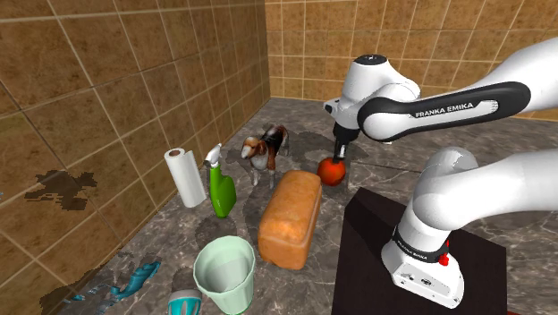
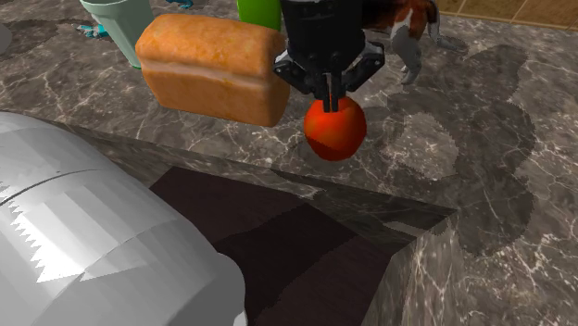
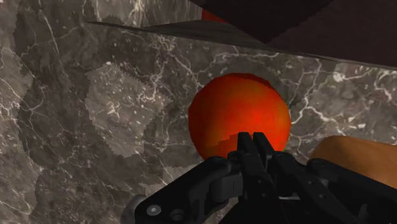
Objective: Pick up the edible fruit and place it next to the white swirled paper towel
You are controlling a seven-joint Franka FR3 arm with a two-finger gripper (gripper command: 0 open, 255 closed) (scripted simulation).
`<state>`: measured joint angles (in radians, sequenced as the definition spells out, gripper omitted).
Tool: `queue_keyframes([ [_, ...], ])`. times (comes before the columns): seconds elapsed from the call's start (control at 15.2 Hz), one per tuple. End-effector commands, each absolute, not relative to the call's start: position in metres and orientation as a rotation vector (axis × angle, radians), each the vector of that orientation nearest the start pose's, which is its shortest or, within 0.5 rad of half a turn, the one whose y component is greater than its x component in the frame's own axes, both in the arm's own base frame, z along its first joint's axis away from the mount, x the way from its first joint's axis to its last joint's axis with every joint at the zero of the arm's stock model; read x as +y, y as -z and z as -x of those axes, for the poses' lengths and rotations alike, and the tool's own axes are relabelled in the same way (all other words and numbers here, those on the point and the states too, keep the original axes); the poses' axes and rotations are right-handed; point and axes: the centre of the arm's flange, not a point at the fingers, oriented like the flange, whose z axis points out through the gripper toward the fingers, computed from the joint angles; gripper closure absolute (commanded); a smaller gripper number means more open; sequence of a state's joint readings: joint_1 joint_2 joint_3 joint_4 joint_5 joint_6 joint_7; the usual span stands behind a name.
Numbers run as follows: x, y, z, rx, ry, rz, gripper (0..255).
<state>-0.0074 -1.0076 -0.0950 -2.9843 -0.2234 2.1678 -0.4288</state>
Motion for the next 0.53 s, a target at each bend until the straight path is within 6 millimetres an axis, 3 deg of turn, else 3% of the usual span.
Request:
queue_keyframes([
  [0.0, -0.031, -0.416, -0.268, -0.768, 0.262, 3.199, 255],
  [0.46, -0.031, -0.453, -0.268, -0.768, 0.262, 3.199, 255],
])
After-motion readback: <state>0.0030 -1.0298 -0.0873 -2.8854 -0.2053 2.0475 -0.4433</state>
